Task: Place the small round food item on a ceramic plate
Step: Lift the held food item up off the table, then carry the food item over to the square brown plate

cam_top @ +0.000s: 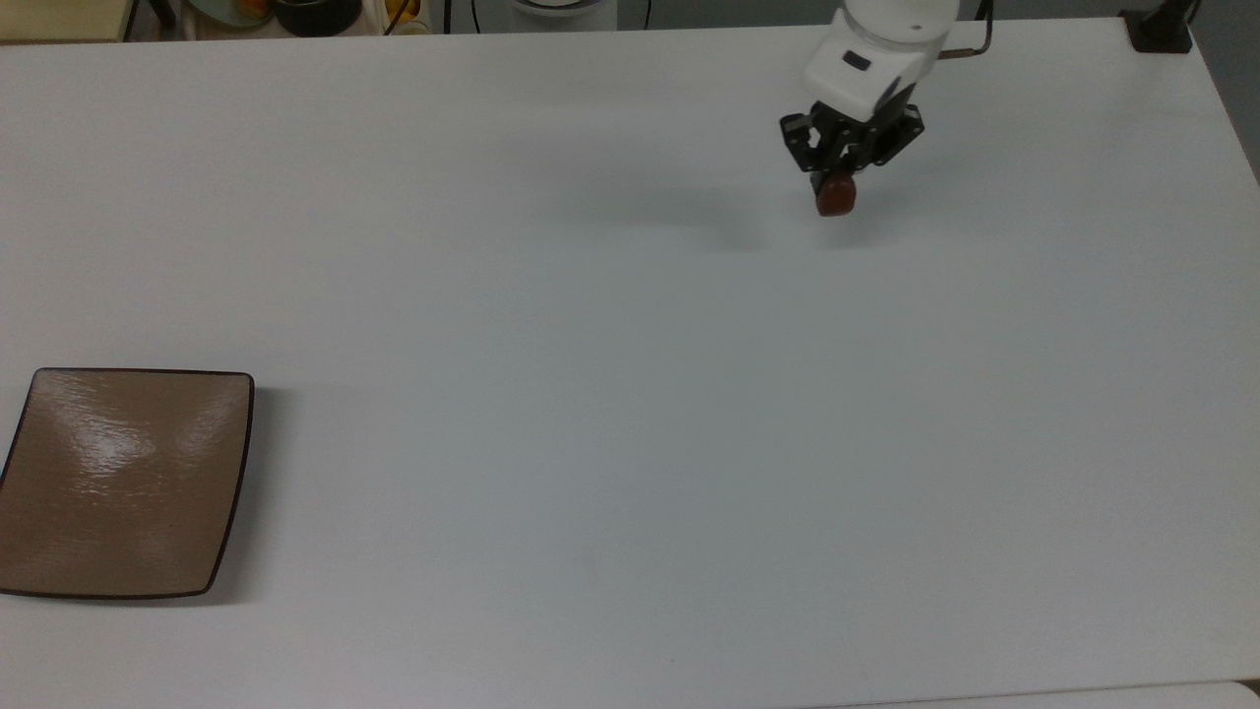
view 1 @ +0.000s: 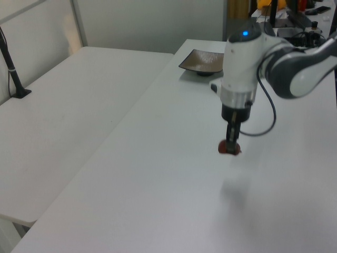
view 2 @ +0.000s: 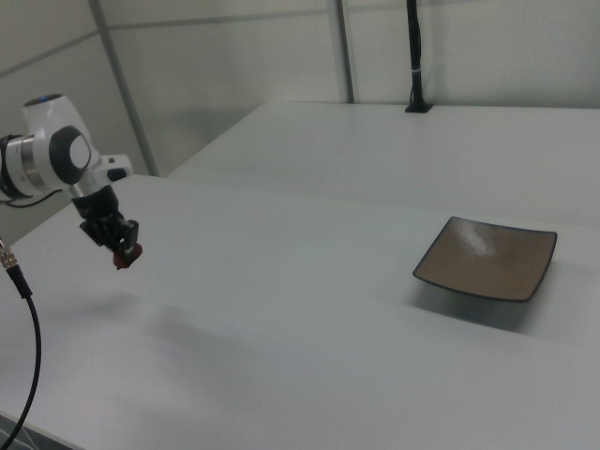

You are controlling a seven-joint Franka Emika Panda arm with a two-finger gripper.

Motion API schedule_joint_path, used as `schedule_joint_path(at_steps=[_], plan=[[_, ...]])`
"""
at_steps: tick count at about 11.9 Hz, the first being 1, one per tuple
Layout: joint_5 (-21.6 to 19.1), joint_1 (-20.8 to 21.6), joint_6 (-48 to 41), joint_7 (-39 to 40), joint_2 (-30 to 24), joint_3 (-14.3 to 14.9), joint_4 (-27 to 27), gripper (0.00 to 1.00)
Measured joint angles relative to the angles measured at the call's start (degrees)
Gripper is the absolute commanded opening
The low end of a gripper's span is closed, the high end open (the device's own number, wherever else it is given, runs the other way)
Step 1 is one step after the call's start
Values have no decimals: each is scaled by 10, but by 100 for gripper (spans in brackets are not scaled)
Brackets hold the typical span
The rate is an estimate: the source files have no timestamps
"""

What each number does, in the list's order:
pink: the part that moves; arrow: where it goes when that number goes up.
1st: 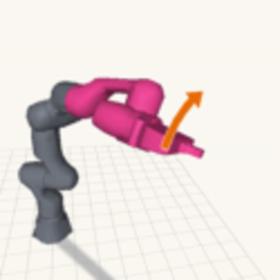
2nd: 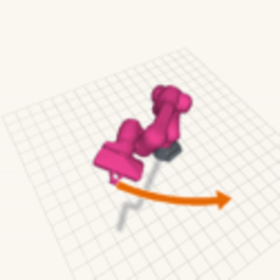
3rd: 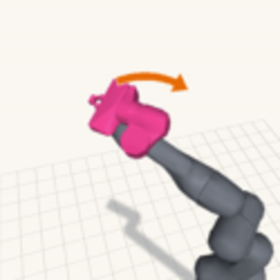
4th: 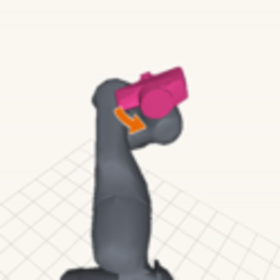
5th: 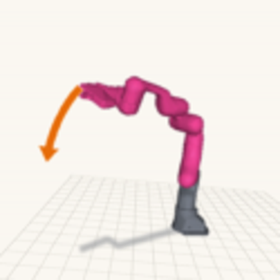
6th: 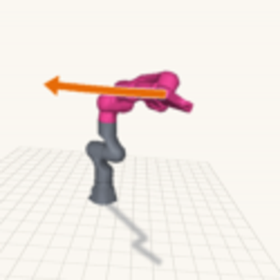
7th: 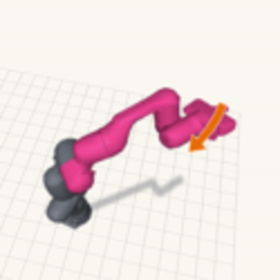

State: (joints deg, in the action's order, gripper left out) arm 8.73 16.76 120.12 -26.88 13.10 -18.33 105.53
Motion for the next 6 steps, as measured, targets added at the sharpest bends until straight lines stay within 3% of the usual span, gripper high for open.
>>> schedule_joint_path(at_steps=[4, 6], plan=[[-55, -3, -107, 133, -32, 100, -76, 20], [-64, -3, -140, 183, -38, 145, -107, 20]])
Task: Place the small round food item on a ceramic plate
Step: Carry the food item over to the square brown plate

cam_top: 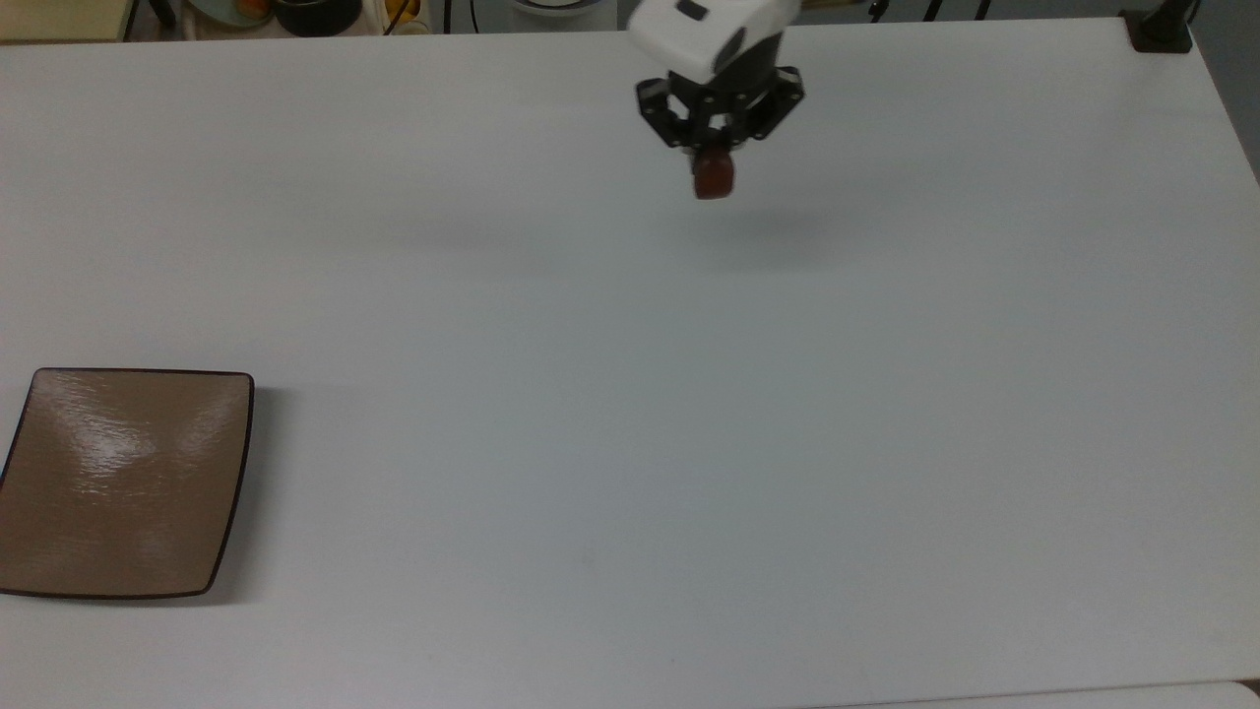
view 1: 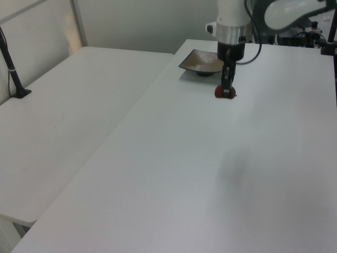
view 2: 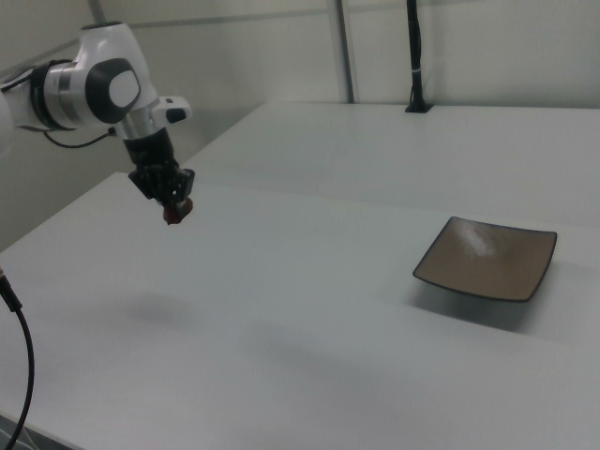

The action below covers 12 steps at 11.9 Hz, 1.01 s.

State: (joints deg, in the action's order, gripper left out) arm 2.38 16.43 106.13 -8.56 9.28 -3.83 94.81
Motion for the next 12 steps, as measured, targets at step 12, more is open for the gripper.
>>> schedule_joint_path(at_steps=[12], plan=[[-1, -200, 43, 297, 46, 61, -88, 21]])
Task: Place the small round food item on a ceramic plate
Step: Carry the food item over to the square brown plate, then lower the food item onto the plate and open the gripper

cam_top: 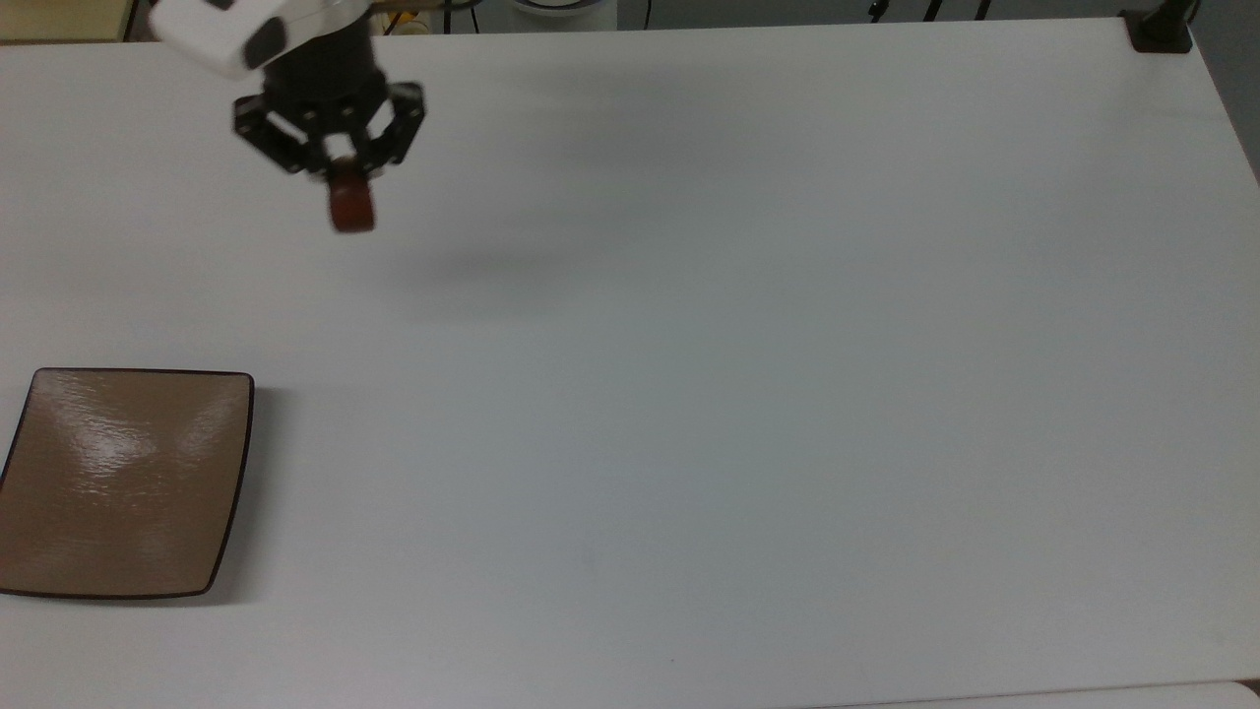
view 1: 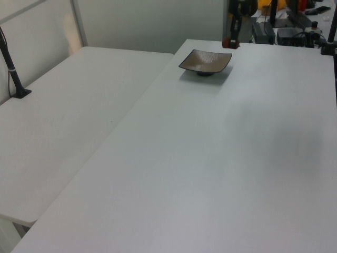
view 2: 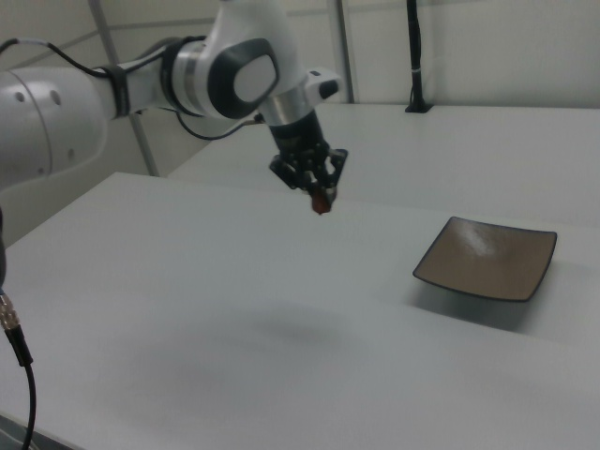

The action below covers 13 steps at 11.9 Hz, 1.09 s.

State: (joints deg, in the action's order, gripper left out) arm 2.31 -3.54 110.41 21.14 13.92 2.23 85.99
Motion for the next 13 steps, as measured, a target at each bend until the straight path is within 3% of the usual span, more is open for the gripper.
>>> schedule_joint_path(at_steps=[6, 9, 13], plan=[[0, -92, 240, 1, 113, -15, -33, 23], [0, -109, 304, 1, 192, -22, -87, 23], [0, -119, 403, 1, 268, -22, -110, 24]])
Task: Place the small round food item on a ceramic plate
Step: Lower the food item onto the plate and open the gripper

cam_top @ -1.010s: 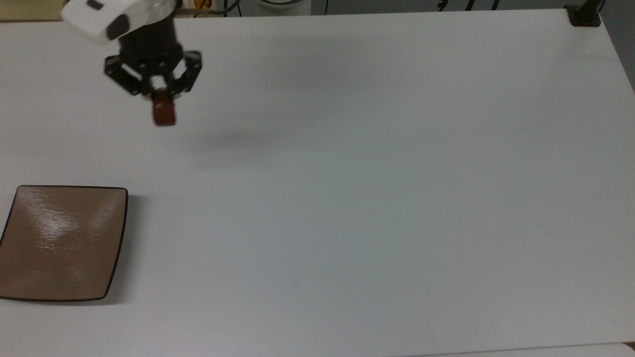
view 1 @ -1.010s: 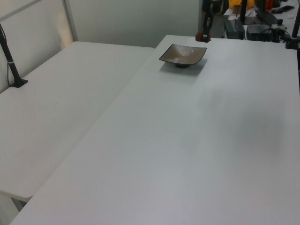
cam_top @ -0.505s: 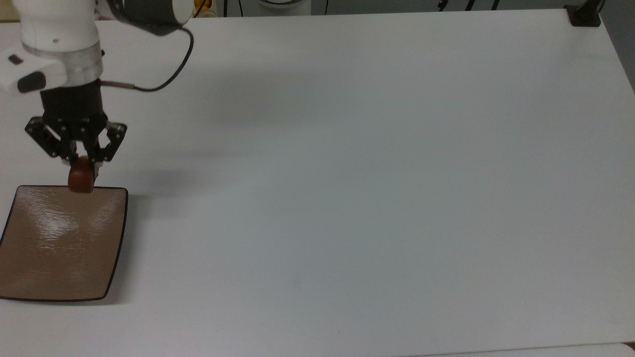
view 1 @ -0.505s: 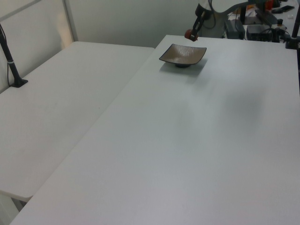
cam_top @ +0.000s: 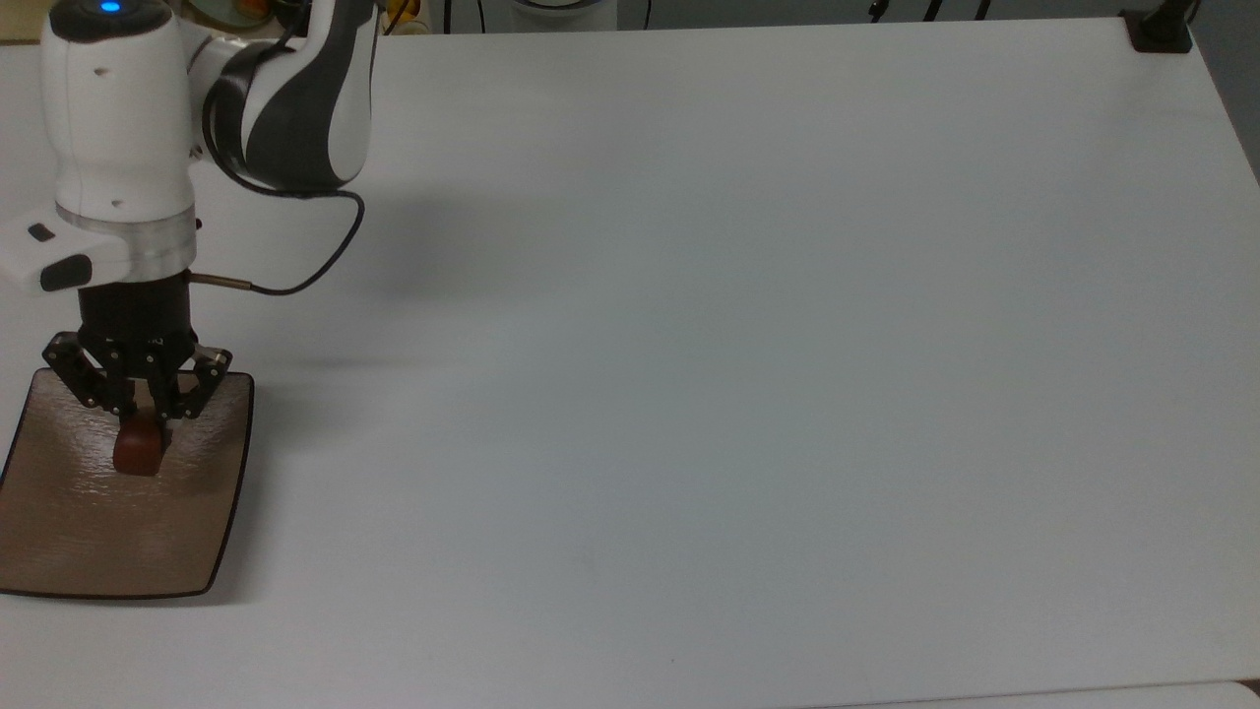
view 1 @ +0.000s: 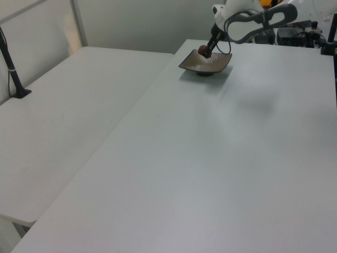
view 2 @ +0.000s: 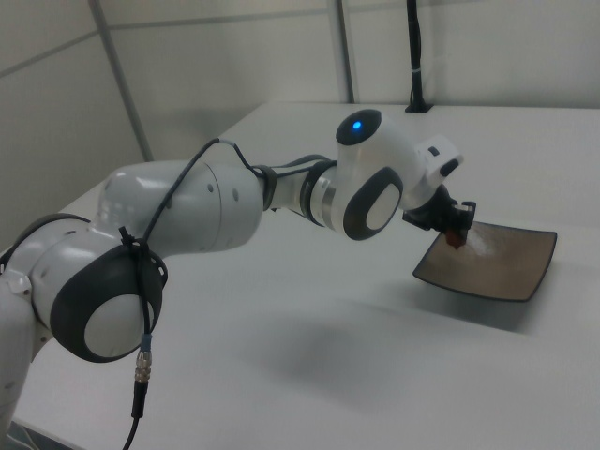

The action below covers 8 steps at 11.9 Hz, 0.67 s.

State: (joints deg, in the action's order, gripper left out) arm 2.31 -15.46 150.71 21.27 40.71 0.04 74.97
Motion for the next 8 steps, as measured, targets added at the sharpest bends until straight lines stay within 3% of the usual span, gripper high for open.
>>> schedule_joint_path(at_steps=[6, 7, 8], plan=[[0, -9, 82, 0, 76, 1, -17, 27], [0, -10, 94, 0, 85, 1, -24, 33], [0, -10, 105, 0, 91, 1, -27, 46]])
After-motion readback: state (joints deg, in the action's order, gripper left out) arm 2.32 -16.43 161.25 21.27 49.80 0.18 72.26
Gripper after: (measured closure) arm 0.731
